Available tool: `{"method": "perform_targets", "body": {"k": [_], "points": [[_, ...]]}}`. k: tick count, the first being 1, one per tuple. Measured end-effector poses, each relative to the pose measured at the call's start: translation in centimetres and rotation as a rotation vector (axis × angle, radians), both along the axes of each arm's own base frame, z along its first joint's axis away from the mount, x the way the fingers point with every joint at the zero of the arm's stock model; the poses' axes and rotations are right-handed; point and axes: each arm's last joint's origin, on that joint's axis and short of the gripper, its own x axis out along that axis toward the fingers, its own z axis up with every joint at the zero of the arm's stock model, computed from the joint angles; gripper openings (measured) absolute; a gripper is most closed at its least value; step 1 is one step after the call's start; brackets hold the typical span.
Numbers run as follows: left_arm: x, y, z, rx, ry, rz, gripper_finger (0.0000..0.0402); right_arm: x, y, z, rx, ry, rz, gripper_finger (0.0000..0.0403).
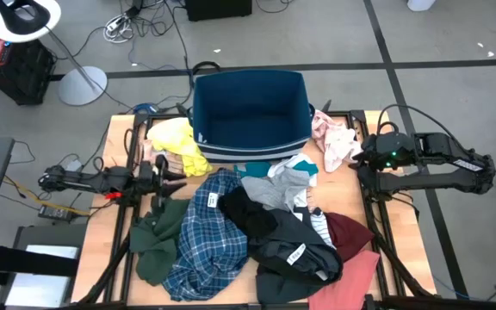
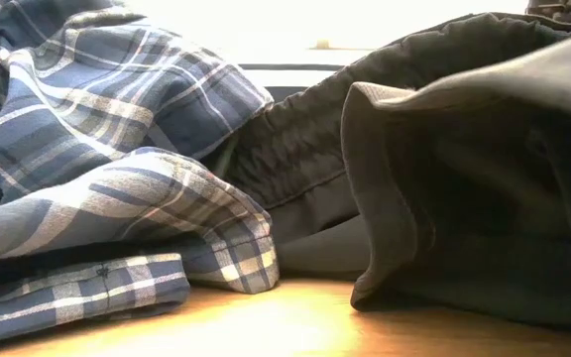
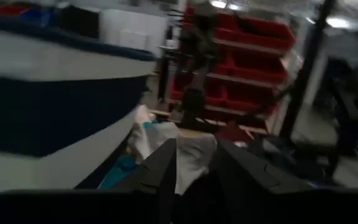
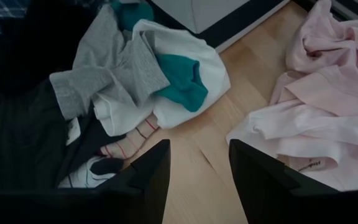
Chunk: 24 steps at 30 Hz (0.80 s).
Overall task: Sort clothes
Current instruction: Put the white underwear into the laundry organizer
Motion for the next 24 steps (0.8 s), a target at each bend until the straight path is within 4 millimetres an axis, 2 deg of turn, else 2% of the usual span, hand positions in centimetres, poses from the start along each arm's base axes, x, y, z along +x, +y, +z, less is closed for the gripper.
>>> {"method": "perform_targets", "body": {"k": [5,11,19,24], "points": [[-0.7,0.2,2.5,-0.025,-0.037,0.014,0.0121,0.1,0.0,0.1,-0.002,-0.014,0.000,0.0167],[-2.2,0.4,5.2,-0.018,0.074,0.012,0.0121,0.1,0.0,0.1,0.001,-0.019,-0.004,0.0167],[-5.6,1.0,9.8,-0.012,0.172,0.011,0.0122,0.2,0.0,0.1,0.020,-0.029,-0.028,0.0167],[-6.8,1.2,11.4,0.037,0.287,0.013,0.0122,0.3,-0.1,-0.4,0.041,-0.021,-0.064,0.0167]]}}
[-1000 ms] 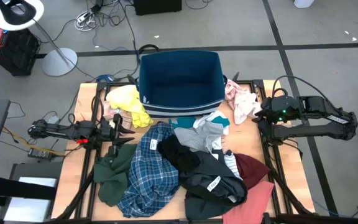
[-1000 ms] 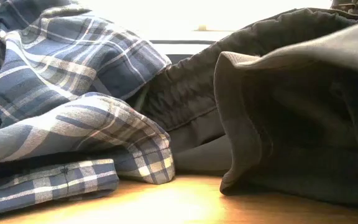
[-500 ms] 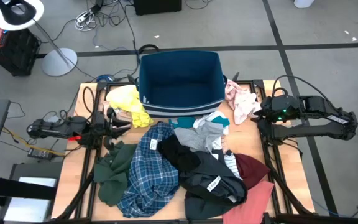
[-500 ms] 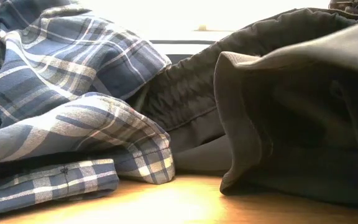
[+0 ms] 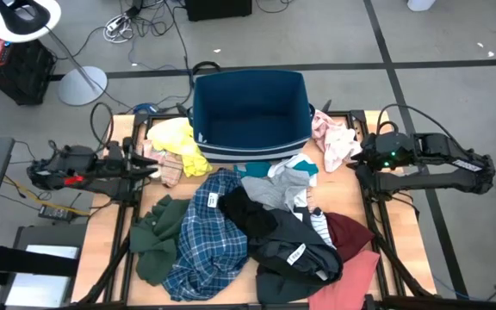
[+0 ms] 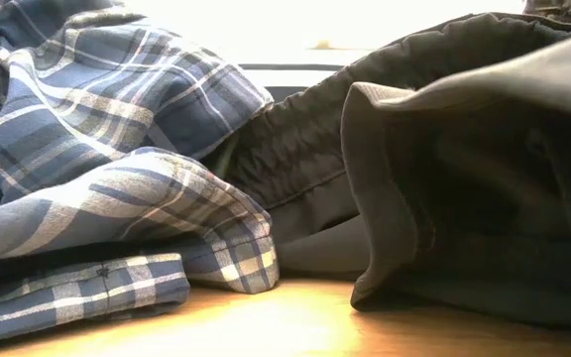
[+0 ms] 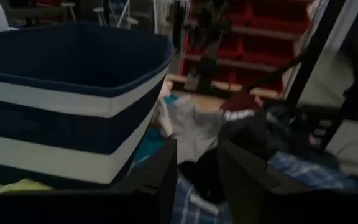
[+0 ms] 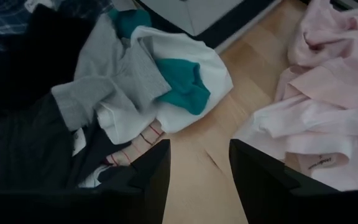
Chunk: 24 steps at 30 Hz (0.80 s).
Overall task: Sort clothes
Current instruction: Put the white underwear into the laundry organizer
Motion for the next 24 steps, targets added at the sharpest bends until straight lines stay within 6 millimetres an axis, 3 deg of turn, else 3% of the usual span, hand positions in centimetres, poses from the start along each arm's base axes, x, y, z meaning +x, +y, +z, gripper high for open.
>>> {"method": "perform_targets", "body": {"k": [13,24], "points": [[1.1,-0.2,0.2,0.037,0.077,-0.002,0.0122,2.4,-1.3,-4.4,0.077,0.158,-0.430,0.0164],[1.5,-0.2,0.1,0.096,0.080,0.005,0.0122,5.3,-5.2,-6.1,0.106,0.338,-0.612,0.0155]]}}
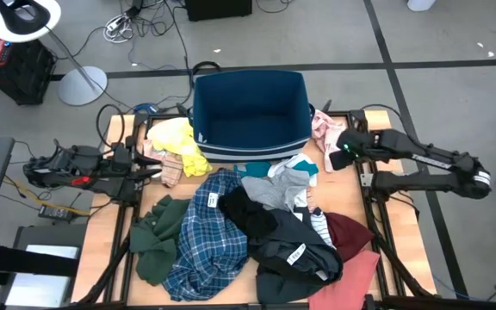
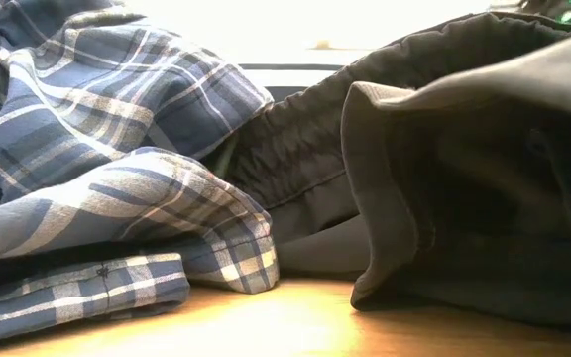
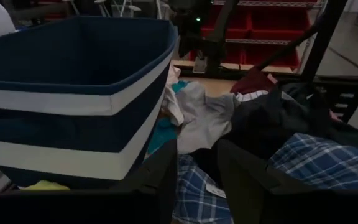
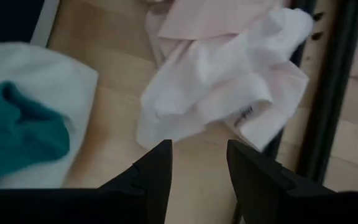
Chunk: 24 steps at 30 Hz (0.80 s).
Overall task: Sort clothes
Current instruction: Put the white underwear into the laundry organizer
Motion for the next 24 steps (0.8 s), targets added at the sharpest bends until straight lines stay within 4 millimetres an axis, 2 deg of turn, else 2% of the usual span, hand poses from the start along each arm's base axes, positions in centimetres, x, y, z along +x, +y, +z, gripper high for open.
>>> {"method": "perform_targets", "body": {"k": [9,16,24], "points": [[2.2,-0.4,-1.1,0.036,0.079,-0.002,0.0122,1.4,-4.5,-1.8,0.119,-0.028,-0.023,0.0155],[4.2,-0.7,-0.8,0.062,0.095,0.004,0.0122,2.1,-5.9,-3.2,0.158,0.027,-0.043,0.0154],[6.9,-0.8,-1.1,0.141,0.158,0.097,0.0122,3.2,-6.9,-4.9,0.198,0.069,-0.046,0.0153]]}}
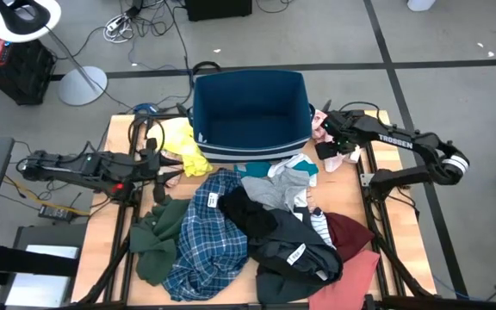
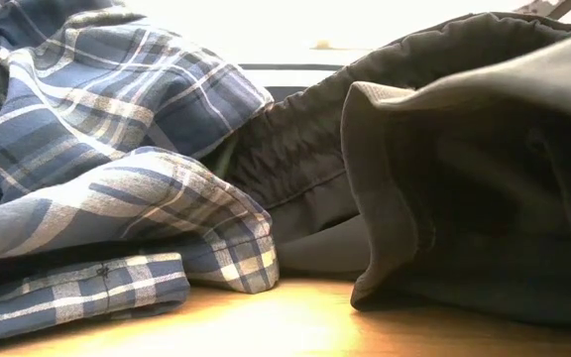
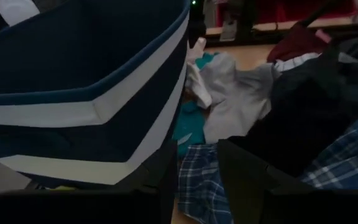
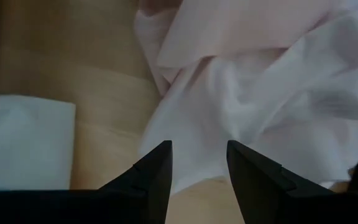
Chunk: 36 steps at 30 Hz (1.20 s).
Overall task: Sort clothes
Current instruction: Put the white underwear into the laundry organizer
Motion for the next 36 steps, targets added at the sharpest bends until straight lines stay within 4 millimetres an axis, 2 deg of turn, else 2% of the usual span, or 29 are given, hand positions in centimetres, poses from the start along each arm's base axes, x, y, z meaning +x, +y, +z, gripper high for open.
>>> {"method": "perform_targets", "body": {"k": [6,12,15,18,21,25,30,36], "points": [[0.7,-0.1,-0.3,-0.002,0.030,0.008,0.0122,0.8,-0.8,-1.7,0.043,0.045,0.001,0.0153],[1.0,-0.2,0.1,-0.014,-0.013,0.008,0.0122,1.7,-1.5,-3.6,0.096,0.075,0.017,0.0140],[1.0,-0.2,0.1,-0.013,-0.014,0.007,0.0122,2.1,-1.7,-4.4,0.136,0.062,0.053,0.0099],[1.0,-0.2,0.1,-0.011,-0.013,0.006,0.0122,2.4,-1.9,-4.8,0.147,0.062,0.081,0.0028],[1.0,-0.2,0.2,-0.013,-0.022,0.005,0.0122,2.3,-1.9,-4.8,0.144,0.071,0.106,0.0011],[1.0,-0.2,0.2,-0.014,-0.027,0.005,0.0121,1.3,-0.9,-3.2,0.121,0.102,0.115,0.0003],[1.0,-0.2,0.2,-0.014,-0.028,0.005,0.0122,-0.5,1.2,0.5,0.032,0.058,0.091,0.0002],[1.0,-0.2,0.2,-0.014,-0.029,0.005,0.0121,-3.6,4.5,5.0,-0.093,-0.038,0.040,0.0001]]}}
